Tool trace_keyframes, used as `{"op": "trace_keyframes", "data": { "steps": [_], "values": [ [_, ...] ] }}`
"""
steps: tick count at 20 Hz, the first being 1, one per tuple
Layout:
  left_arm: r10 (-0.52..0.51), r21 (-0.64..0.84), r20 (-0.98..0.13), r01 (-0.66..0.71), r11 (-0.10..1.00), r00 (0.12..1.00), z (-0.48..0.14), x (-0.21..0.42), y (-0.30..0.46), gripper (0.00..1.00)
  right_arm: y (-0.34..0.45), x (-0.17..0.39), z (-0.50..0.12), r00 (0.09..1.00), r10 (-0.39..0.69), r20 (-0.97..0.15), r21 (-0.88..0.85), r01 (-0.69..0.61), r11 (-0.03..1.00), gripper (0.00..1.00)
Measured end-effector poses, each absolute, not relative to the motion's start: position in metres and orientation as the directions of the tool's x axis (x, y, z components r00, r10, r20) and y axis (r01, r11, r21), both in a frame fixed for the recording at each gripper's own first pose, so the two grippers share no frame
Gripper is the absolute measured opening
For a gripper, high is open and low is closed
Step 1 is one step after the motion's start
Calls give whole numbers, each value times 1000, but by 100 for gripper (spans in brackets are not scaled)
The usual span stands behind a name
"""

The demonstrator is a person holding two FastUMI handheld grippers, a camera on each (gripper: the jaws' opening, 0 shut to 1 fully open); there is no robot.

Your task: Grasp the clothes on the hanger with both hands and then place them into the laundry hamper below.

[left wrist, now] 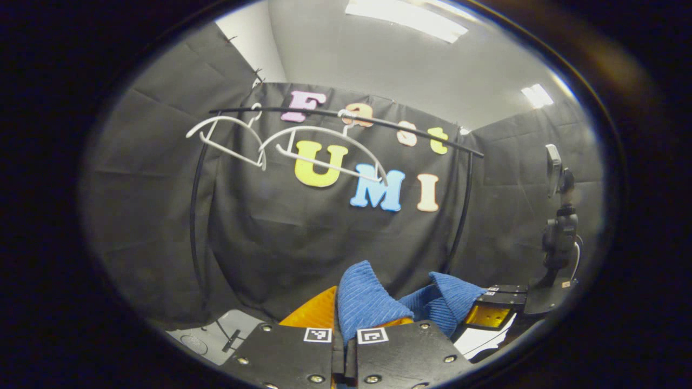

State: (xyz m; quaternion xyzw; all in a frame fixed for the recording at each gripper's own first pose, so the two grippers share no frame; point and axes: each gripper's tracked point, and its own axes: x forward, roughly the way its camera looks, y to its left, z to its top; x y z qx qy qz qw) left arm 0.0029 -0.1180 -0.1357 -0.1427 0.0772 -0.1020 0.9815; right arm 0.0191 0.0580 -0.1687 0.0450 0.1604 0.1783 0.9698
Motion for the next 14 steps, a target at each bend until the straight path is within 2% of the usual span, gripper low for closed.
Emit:
{"op": "trace_keyframes", "data": {
  "steps": [8,14],
  "values": [
    [-171,-303,-339,65,951,925,-264,4,-110,2,59,17,-284,810,339,-478,167,-296,941,5],
    [-152,-217,-499,46,975,853,-339,-9,-116,0,60,18,-347,754,305,-582,108,-300,948,5]
  ]
}}
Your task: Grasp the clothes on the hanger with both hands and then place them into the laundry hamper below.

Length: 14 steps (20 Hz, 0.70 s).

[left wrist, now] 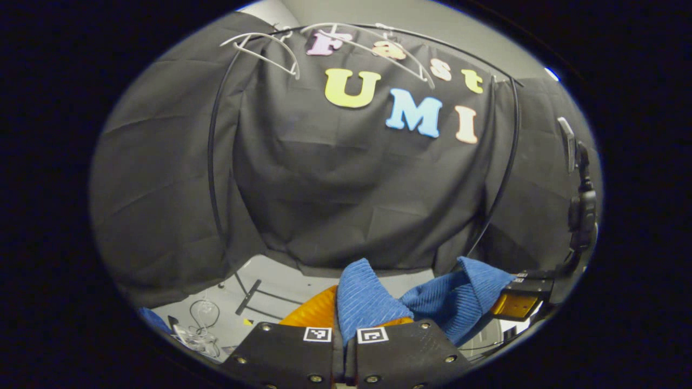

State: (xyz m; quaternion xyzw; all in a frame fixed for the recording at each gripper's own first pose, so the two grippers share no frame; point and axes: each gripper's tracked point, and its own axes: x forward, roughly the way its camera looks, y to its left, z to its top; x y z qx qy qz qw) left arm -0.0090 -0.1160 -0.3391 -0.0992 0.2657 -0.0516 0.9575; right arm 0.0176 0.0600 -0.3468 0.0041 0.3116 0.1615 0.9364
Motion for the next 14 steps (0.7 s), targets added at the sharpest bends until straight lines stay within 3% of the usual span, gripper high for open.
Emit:
{"op": "trace_keyframes", "data": {
  "steps": [10,14],
  "values": [
    [-111,-134,-716,20,991,689,-456,-42,-120,2,47,-23,-435,621,207,-756,9,-307,952,5],
    [-120,-132,-764,29,991,634,-476,-56,-126,4,43,-39,-465,556,172,-813,-24,-328,944,12]
  ]
}}
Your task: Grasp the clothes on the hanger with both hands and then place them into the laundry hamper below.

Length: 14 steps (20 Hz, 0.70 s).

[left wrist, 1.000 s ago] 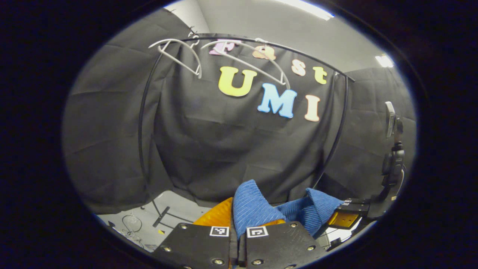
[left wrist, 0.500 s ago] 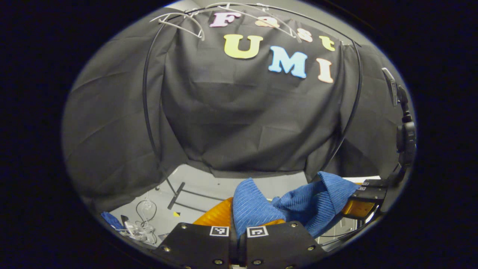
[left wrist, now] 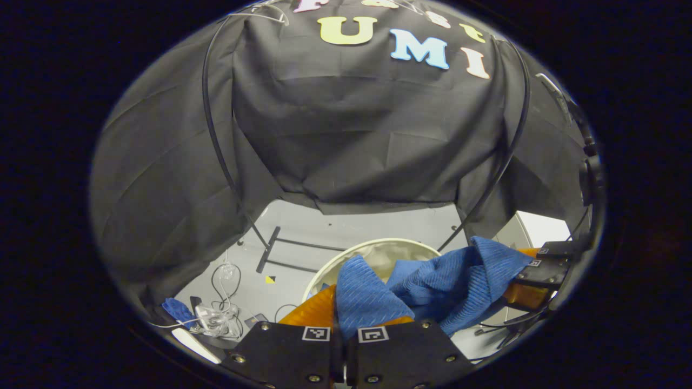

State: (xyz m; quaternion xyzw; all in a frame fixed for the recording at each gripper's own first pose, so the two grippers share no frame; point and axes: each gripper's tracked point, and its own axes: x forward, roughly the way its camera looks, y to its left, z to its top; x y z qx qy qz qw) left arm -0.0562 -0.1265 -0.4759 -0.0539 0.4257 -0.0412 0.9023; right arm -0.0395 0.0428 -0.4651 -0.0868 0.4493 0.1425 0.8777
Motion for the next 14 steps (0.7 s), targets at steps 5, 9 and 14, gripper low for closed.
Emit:
{"op": "trace_keyframes", "data": {
  "steps": [5,9,14],
  "values": [
    [-133,-149,-791,23,989,598,-490,-60,-128,11,44,-48,-477,523,169,-836,-28,-348,937,31],
    [-120,-132,-769,28,991,628,-479,-56,-128,78,45,-53,-477,520,168,-838,-29,-349,937,73],
    [-108,-122,-765,22,992,635,-476,-57,-124,95,43,-49,-474,532,157,-832,-36,-335,941,96]
  ]
}}
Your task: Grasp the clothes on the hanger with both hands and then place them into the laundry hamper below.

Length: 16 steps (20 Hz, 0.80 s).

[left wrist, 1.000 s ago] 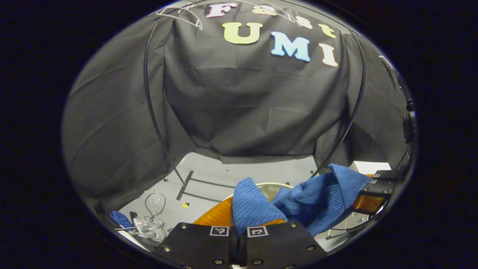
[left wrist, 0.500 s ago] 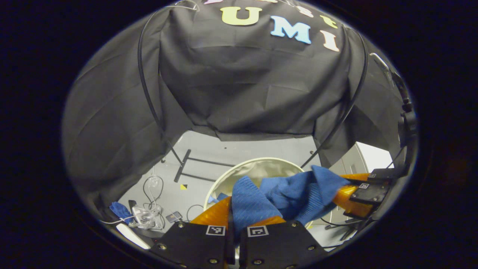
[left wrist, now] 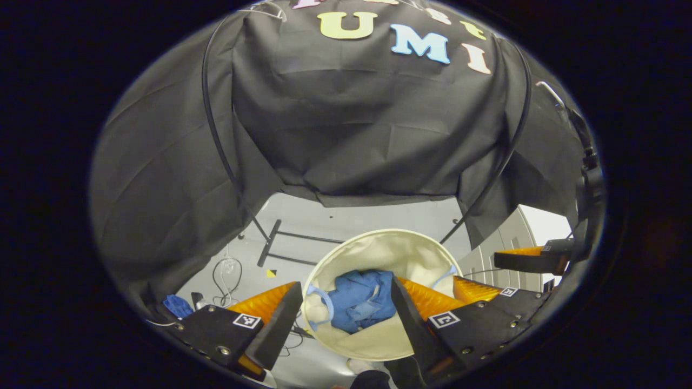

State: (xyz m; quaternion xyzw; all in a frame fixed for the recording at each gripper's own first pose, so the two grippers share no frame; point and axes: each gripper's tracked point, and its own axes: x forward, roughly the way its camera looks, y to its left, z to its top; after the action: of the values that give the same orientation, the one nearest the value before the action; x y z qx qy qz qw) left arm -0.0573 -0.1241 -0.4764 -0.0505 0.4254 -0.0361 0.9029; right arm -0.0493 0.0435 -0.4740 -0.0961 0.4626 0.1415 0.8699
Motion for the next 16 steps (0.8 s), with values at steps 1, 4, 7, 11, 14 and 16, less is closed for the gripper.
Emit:
{"op": "trace_keyframes", "data": {
  "steps": [1,4,7,11,14,16],
  "values": [
    [-108,-120,-763,25,992,637,-476,-57,-124,96,43,-49,-473,536,156,-830,-39,-335,941,96],
    [-108,-108,-754,39,993,649,-471,-57,-123,96,40,-45,-464,561,150,-814,-46,-320,946,96],
    [-105,-93,-731,54,994,674,-455,-55,-120,95,39,-43,-448,580,164,-798,-25,-304,953,96],
    [-120,-100,-646,72,992,754,-393,-41,-116,96,35,-38,-380,673,186,-716,-13,-280,960,96],
    [-108,-92,-541,69,993,834,-330,-30,-105,96,24,-29,-321,749,197,-633,3,-252,968,96],
    [-87,-79,-476,56,995,875,-287,-29,-94,96,14,-28,-290,787,207,-581,10,-247,969,96]
  ]
}}
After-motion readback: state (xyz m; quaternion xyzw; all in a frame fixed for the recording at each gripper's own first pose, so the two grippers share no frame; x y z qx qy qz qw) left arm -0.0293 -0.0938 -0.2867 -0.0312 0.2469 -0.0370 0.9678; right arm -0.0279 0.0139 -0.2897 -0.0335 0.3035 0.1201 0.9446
